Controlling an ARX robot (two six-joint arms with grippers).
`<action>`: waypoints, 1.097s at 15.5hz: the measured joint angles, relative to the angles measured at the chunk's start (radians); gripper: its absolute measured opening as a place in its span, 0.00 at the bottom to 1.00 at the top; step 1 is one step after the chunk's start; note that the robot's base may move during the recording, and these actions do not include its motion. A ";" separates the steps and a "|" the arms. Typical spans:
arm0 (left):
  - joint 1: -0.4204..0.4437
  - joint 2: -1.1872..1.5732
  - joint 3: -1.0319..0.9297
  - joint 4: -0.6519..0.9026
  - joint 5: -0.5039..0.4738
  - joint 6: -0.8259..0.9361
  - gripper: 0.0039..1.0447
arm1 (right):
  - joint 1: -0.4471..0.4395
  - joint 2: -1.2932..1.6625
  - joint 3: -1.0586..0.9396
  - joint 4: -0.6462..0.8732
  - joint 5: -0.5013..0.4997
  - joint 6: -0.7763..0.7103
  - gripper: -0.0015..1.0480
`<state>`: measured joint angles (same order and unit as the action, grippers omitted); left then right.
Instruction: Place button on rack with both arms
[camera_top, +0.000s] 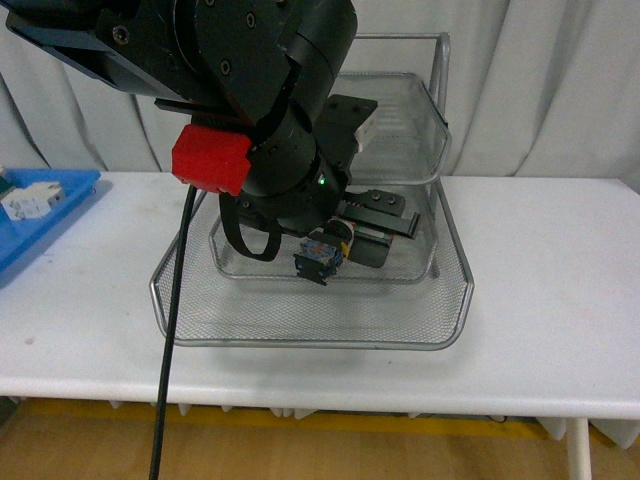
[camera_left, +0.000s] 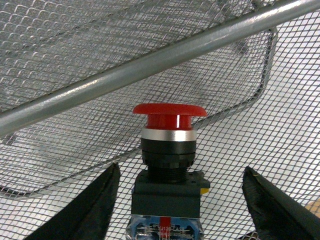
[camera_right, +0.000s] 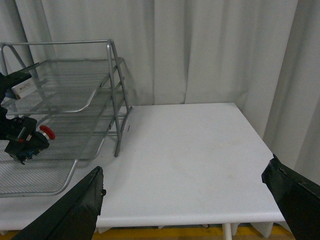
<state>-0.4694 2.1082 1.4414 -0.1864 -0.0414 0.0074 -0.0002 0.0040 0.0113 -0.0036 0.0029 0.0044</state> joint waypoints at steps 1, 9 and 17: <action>0.003 -0.006 -0.003 0.006 -0.001 -0.009 0.82 | 0.000 0.000 0.000 0.000 0.000 0.000 0.94; 0.014 -0.700 -0.637 0.415 -0.139 0.026 0.89 | 0.000 0.000 0.000 0.000 0.000 0.000 0.94; 0.473 -1.534 -1.224 0.575 0.035 -0.003 0.02 | 0.000 0.000 0.000 0.000 -0.002 -0.001 0.94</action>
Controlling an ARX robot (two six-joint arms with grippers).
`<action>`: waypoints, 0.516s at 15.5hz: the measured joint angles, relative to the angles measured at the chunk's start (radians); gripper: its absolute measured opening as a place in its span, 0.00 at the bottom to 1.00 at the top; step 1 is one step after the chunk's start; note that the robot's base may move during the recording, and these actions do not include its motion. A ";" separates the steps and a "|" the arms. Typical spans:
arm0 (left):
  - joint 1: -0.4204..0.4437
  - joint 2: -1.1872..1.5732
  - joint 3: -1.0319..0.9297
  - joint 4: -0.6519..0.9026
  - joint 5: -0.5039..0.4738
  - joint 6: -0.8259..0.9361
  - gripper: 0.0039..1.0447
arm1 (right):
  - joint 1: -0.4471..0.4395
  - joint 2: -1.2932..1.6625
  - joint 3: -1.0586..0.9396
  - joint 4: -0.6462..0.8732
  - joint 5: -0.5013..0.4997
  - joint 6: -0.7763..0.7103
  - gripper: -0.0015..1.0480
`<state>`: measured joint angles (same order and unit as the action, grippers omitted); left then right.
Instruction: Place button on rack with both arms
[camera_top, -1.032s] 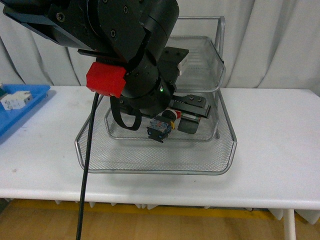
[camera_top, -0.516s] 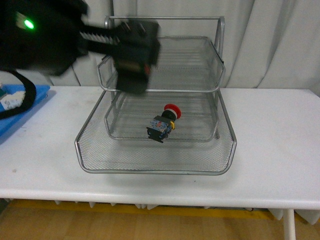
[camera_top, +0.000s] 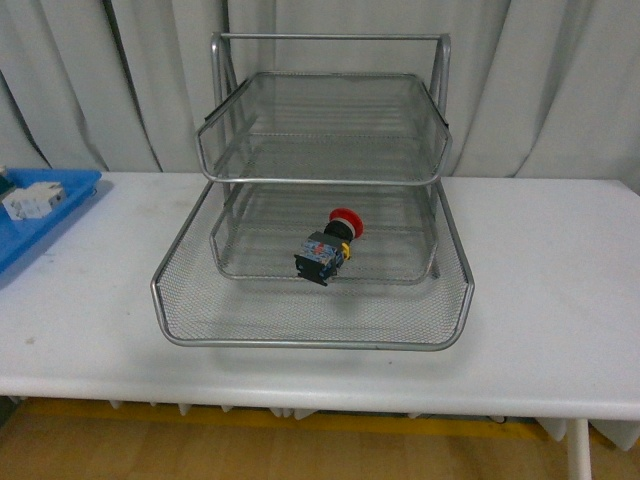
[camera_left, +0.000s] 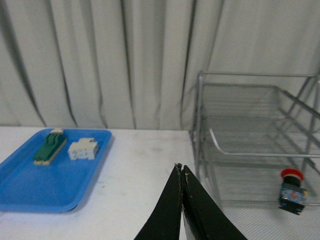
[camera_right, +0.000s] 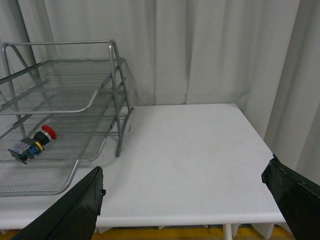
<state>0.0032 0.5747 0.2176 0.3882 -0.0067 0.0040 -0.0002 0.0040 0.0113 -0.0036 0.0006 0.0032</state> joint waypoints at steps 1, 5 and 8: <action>-0.007 -0.023 -0.023 -0.001 0.007 -0.001 0.01 | 0.000 0.000 0.000 0.000 0.000 0.000 0.94; -0.006 -0.118 -0.107 -0.036 0.006 -0.001 0.01 | 0.000 0.000 0.000 0.000 0.000 0.000 0.94; -0.006 -0.196 -0.155 -0.084 0.006 -0.001 0.01 | 0.000 0.000 0.000 0.000 0.000 0.000 0.94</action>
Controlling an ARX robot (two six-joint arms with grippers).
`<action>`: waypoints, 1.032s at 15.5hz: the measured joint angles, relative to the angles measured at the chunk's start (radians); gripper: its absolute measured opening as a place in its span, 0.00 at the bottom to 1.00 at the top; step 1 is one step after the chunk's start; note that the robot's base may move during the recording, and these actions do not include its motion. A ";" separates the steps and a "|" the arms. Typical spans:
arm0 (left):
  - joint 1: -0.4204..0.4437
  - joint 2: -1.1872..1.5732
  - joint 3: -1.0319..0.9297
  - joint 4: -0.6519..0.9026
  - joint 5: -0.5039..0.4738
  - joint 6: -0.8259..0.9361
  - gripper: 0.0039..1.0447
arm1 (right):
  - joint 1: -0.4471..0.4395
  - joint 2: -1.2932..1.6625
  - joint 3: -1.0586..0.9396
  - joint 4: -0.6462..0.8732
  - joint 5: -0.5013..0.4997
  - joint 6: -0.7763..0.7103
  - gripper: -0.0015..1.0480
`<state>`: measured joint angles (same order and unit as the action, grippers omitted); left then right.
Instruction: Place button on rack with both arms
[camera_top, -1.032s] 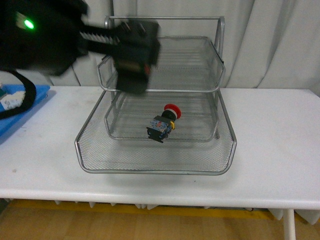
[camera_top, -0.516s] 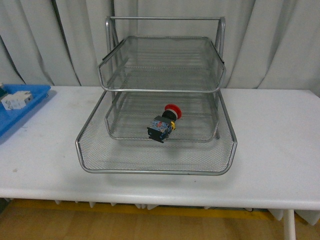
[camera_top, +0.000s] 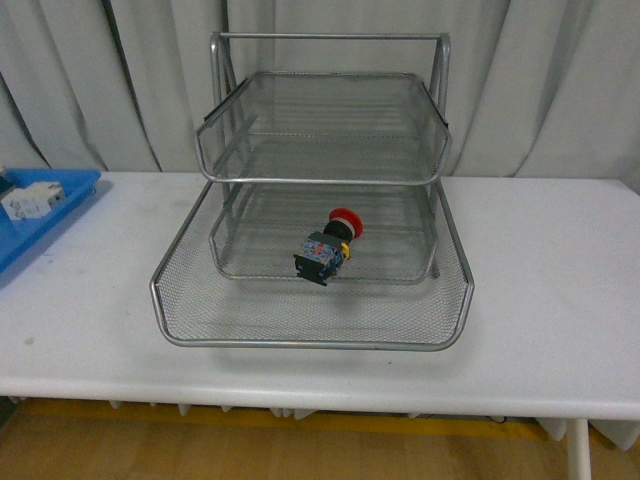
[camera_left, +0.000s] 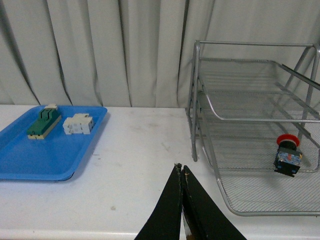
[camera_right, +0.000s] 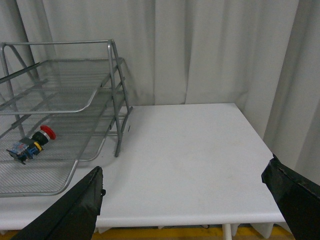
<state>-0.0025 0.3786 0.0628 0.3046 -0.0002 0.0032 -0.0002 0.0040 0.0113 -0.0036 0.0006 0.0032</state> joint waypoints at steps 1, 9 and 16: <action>0.000 -0.018 -0.005 -0.011 0.000 0.000 0.01 | 0.000 0.000 0.000 0.000 0.000 0.000 0.94; 0.000 -0.175 -0.054 -0.099 0.000 0.000 0.01 | 0.000 0.000 0.000 0.000 0.000 0.000 0.94; 0.000 -0.370 -0.053 -0.313 -0.001 0.000 0.01 | 0.000 0.000 0.000 0.000 0.000 0.000 0.94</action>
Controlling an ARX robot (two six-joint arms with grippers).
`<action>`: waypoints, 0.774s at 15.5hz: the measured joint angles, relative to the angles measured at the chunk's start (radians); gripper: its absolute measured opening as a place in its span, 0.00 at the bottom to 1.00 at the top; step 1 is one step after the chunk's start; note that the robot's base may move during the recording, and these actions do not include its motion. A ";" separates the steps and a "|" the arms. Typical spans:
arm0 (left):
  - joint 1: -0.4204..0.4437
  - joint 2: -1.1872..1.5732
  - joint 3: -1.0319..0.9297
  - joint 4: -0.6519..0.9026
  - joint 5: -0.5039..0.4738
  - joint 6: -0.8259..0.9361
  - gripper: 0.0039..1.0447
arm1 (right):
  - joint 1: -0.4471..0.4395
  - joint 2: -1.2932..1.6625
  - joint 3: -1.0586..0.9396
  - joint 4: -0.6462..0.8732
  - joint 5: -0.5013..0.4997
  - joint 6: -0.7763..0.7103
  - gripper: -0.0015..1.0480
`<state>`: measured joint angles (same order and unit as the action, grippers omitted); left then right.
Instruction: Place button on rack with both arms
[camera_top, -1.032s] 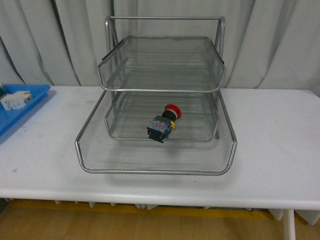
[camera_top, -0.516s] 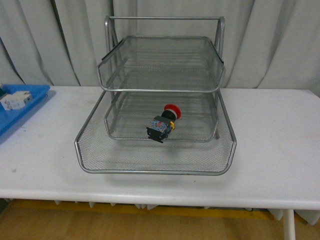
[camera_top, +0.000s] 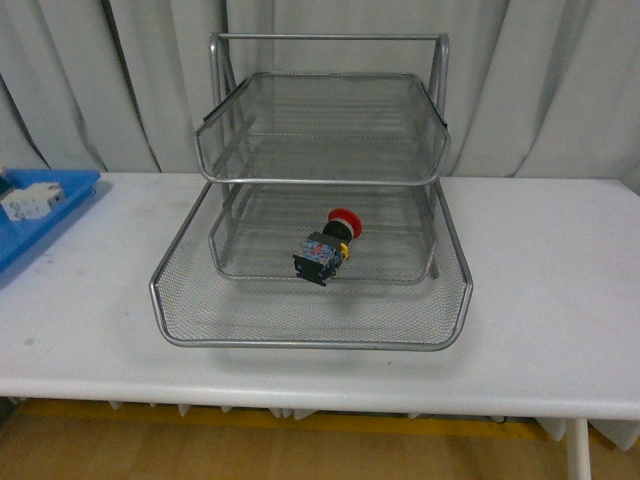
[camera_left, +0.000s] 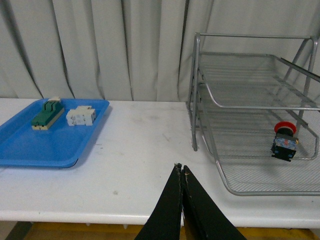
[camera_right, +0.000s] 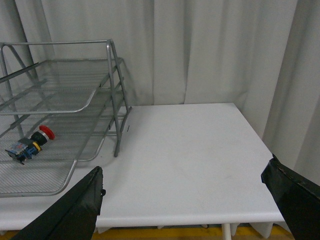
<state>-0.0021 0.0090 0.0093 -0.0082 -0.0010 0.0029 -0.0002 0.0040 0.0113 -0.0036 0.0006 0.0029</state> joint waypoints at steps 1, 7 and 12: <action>0.000 0.000 0.000 0.008 0.001 0.000 0.01 | 0.000 0.000 0.000 0.000 0.000 0.000 0.94; 0.000 0.000 0.000 0.004 0.001 -0.002 0.39 | 0.000 0.000 0.000 0.000 0.000 0.000 0.94; 0.000 0.000 0.000 0.005 0.002 -0.002 0.93 | -0.049 0.220 0.008 0.342 -0.168 0.064 0.94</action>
<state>-0.0021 0.0090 0.0093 -0.0036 0.0006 0.0010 -0.0490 0.2241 0.0189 0.3382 -0.1677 0.0669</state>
